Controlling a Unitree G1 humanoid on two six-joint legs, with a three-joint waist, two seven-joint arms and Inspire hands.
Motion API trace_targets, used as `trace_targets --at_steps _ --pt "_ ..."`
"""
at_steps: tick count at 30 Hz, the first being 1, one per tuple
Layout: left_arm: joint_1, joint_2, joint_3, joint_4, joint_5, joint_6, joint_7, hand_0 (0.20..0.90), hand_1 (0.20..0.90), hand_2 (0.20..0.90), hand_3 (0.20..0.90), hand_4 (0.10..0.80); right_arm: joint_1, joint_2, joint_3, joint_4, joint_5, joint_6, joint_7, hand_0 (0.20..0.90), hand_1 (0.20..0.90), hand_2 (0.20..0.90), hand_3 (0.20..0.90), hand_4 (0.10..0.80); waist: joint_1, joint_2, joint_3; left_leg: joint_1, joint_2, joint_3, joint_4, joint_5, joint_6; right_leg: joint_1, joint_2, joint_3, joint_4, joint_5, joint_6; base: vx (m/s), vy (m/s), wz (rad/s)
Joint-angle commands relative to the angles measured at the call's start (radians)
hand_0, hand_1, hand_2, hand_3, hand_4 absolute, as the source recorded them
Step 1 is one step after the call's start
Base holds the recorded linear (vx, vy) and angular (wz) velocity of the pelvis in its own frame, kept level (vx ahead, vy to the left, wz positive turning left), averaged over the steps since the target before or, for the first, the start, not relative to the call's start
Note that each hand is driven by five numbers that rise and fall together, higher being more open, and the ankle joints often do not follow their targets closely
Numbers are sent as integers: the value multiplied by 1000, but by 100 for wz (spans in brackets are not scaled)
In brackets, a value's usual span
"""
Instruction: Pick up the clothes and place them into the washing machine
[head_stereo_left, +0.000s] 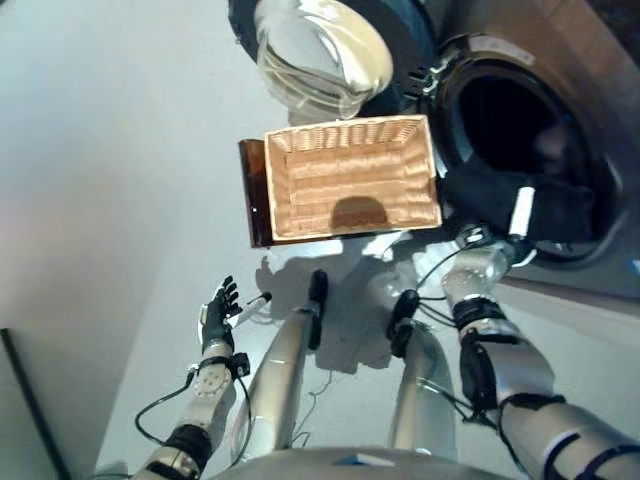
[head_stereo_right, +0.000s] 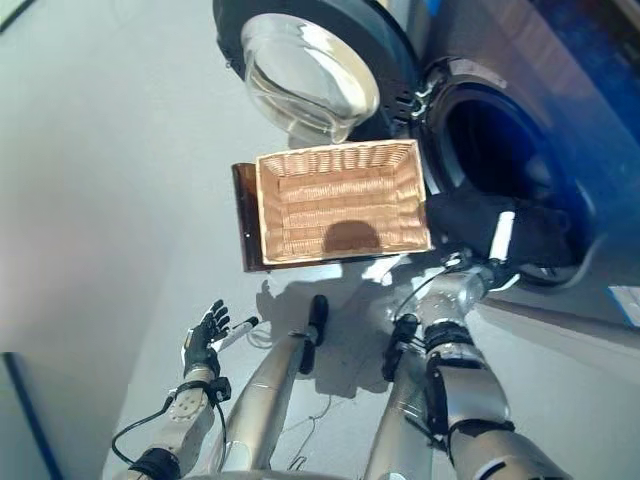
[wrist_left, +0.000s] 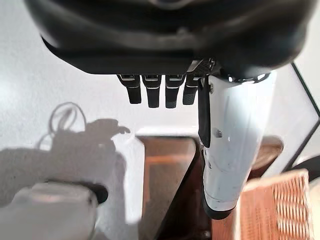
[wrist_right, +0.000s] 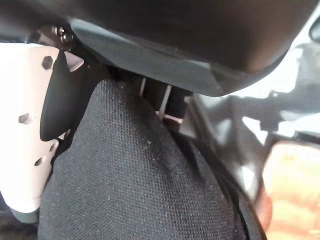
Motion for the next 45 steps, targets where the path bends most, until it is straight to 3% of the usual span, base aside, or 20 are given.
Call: trace_targets --at_steps 1,4,9,10,15,21,35,43,44,45 --pt "8 49 24 -50 3 -84 25 900 900 900 900 800 -154 -267 41 -4 -42 -93 9 200 200 200 200 300 30 72 -34 -21 -37 2 30 -89 -44 95 27 8 -65 -50 16 63 67 18" --pt "11 53 17 -69 31 -86 27 900 900 900 900 800 -233 -415 70 30 -64 -68 10 200 200 200 200 300 46 94 -47 -31 -50 2 8 -76 -50 86 8 13 -75 -45 23 100 60 20" --pt "4 64 13 -66 41 -92 27 900 900 900 900 800 -274 -540 101 18 -113 -64 -3 200 200 200 200 300 44 97 -57 -28 -63 0 -30 -58 -56 88 -6 13 -97 -35 26 81 30 17" --pt "9 81 17 -85 49 -99 31 900 900 900 900 800 -294 -606 116 5 -150 -70 -30 200 200 200 200 300 39 92 -59 -32 -66 0 -49 -49 -63 85 -8 15 -107 -30 26 57 25 9" --pt "20 102 29 -129 70 -105 44 900 900 900 900 800 -352 -729 187 20 -270 -31 -109 200 200 200 200 300 30 89 -60 -65 -75 -2 -57 -36 -68 39 -14 32 -91 -30 21 2 16 14" --pt "44 111 59 -209 95 -113 65 900 900 900 900 800 -406 -850 254 73 -300 9 -107 200 200 200 200 300 13 108 -59 -150 -83 5 23 -50 -81 -79 -31 79 49 -56 10 -49 9 18" --pt "66 119 55 -236 100 -120 83 900 900 900 900 800 -535 -900 372 111 -383 18 -172 200 200 200 200 300 63 162 -120 -238 -99 45 66 -55 -77 -230 -62 162 148 -84 15 13 30 3" --pt "70 114 63 -239 100 -127 94 900 900 900 900 800 -580 -941 436 113 -422 37 -182 200 200 200 200 300 70 171 -146 -298 -116 67 119 -74 -80 -314 -73 205 213 -103 12 7 6 12" --pt "76 113 62 -240 101 -127 94 900 900 900 900 800 -585 -944 448 119 -442 45 -194 680 680 680 680 643 72 171 -149 -302 -115 70 121 -73 -79 -320 -74 208 216 -102 13 46 35 7" --pt "76 113 58 -233 101 -128 96 900 900 900 900 800 -593 -942 462 133 -468 58 -211 900 900 900 900 800 76 171 -151 -303 -113 72 119 -71 -78 -321 -74 211 216 -100 14 48 30 0"
